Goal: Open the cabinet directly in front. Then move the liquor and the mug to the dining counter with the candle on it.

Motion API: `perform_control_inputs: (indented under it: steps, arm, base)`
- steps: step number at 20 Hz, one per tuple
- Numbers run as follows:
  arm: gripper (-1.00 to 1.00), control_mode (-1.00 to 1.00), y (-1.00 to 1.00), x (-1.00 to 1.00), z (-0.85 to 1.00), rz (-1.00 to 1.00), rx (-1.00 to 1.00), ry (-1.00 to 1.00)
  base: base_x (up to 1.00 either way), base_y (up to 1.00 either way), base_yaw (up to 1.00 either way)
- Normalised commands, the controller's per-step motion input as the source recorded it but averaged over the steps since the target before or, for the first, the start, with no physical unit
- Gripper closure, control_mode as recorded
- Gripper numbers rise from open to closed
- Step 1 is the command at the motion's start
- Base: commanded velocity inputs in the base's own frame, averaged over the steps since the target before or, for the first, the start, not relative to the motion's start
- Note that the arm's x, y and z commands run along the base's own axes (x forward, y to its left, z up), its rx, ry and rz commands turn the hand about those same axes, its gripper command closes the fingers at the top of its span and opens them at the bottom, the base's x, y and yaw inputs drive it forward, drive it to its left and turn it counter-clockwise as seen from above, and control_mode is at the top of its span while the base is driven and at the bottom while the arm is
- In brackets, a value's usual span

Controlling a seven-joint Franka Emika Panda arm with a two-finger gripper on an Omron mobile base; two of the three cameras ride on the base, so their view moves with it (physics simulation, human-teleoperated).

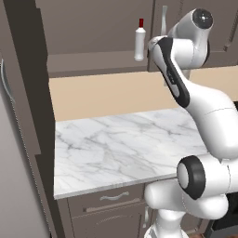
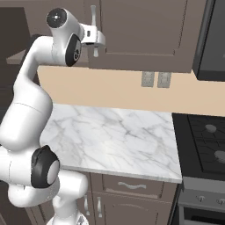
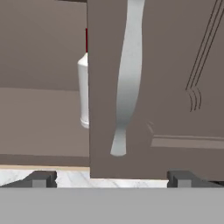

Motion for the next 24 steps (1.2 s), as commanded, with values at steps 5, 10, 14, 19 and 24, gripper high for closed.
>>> perform_control_inputs:
  steps: [5, 10, 14, 19, 24]
  arm:
    - [-1.0, -1.0, 0.0, 0.27, 0.0, 0.0, 0.0, 0.0]
    - [-1.0, -1.0, -0.01, 0.28, 0.0, 0.0, 0.0, 0.0]
    - [-1.0, -1.0, -0.05, 0.24, 0.0, 0.0, 0.0, 0.0]
    - [-1.0, -1.0, -0.05, 0.23, 0.0, 0.0, 0.0, 0.0]
    - [-1.0, -1.0, -0.09, 0.23, 0.0, 0.0, 0.0, 0.0]
  base:
    - [0.0, 0.0, 0.0]
    - [0.0, 0.0, 0.0]
    - [0.0, 0.0, 0.0]
    - [0.0, 0.0, 0.0]
    - [0.0, 0.0, 0.0]
